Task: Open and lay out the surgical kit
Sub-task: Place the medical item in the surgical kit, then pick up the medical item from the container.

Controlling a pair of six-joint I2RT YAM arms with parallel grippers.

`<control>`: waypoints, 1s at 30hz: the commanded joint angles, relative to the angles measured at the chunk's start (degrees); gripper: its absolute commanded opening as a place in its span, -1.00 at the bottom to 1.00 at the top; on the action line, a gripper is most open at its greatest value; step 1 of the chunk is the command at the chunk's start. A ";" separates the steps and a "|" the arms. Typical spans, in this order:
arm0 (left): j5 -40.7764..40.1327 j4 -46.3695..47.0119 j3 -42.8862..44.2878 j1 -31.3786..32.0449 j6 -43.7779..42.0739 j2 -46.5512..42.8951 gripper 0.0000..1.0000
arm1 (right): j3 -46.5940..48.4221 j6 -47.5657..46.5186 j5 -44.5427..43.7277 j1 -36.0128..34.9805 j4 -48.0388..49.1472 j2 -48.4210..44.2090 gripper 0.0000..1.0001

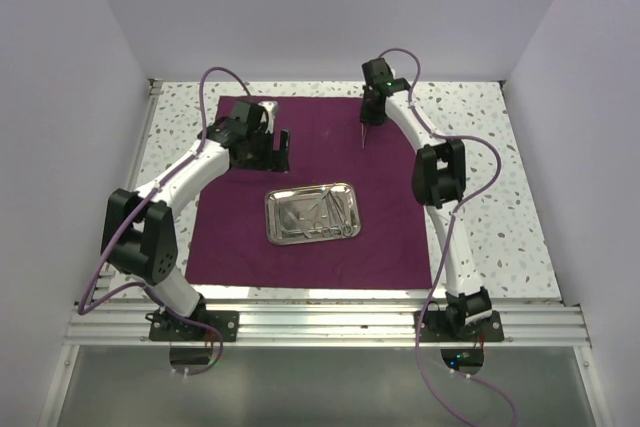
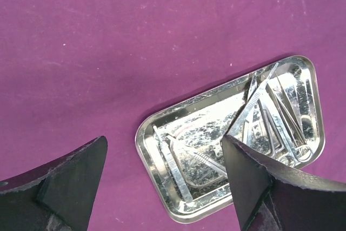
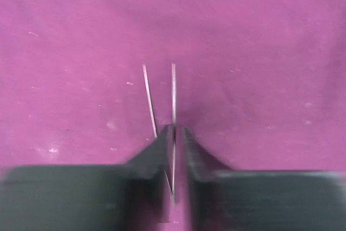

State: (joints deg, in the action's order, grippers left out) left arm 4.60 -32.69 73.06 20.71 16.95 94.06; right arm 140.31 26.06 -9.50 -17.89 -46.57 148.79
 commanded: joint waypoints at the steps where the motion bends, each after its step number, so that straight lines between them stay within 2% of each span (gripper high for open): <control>1: 1.81 0.61 3.75 0.03 0.72 0.59 0.80 | 3.04 0.04 0.18 -0.74 4.20 -0.08 -0.35; 2: 2.25 0.52 4.46 0.12 0.63 1.38 0.80 | 3.04 -0.05 0.53 -0.66 4.03 -0.08 -0.02; 3: 2.60 0.43 5.25 0.21 0.37 2.00 0.81 | 2.52 -0.05 0.62 -0.39 3.77 -0.34 0.73; 4: 2.95 0.26 6.99 0.64 0.10 2.35 0.82 | 1.90 -0.05 0.62 -0.22 3.59 -0.78 0.88; 8: 2.52 -0.71 12.19 3.37 -2.18 6.39 0.80 | -4.68 -0.40 -1.04 0.05 3.41 -6.66 0.93; 10: 1.99 -1.06 14.64 5.38 -2.53 8.84 0.78 | -11.88 0.30 -1.49 0.05 3.94 -13.07 0.94; 13: 2.34 -1.15 16.32 8.02 -3.59 11.66 0.61 | -23.30 1.09 -1.14 0.05 6.31 -22.97 0.94; 19: 0.15 0.95 13.44 13.82 -5.96 14.48 0.35 | -39.75 0.39 -0.87 0.05 7.63 -39.24 0.95; 23: 0.76 2.80 11.23 14.71 -5.96 15.89 0.23 | -47.48 -0.14 -0.87 0.05 6.49 -46.99 0.95; 30: 0.59 4.21 9.74 16.55 -7.02 17.91 0.11 | -55.92 -1.10 -2.37 0.05 4.29 -53.78 0.95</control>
State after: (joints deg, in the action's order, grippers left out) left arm 5.69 -31.75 83.31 36.16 11.94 111.48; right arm 87.02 25.82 -10.00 -17.93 -41.06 96.71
